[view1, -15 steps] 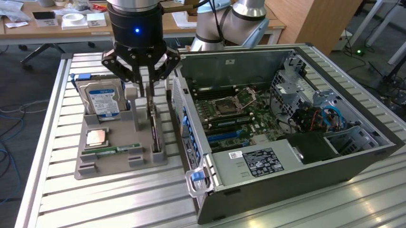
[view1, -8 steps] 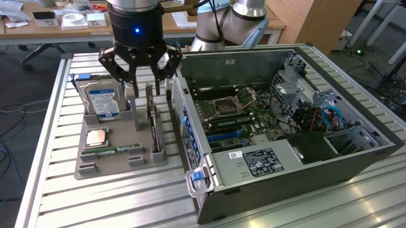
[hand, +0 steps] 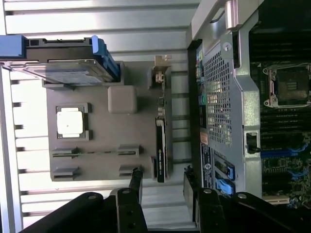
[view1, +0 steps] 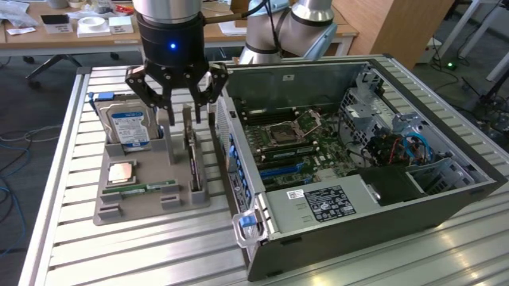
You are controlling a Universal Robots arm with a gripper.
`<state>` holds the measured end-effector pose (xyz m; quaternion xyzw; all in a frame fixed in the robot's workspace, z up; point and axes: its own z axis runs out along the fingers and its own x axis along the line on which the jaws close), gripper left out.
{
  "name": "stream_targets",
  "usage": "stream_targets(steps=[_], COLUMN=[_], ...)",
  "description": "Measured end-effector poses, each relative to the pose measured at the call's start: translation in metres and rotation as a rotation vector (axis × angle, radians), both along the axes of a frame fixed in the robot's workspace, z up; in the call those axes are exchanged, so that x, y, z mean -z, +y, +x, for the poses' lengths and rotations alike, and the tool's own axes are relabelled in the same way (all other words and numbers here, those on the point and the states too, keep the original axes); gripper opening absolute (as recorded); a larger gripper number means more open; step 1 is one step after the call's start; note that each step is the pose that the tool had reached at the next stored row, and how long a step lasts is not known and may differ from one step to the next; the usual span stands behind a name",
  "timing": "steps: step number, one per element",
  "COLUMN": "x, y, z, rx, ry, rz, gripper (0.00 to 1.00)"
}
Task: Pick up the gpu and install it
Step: 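Pick up the gpu and move the gpu toward the slot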
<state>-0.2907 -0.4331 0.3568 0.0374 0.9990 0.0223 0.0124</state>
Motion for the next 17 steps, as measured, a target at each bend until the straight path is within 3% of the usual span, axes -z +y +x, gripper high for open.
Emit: stream_targets(steps=[17], x=[0.0309], y=[0.0], z=[0.0], rx=[0.0], ry=[-0.0014], rz=[-0.0001], gripper=[0.47])
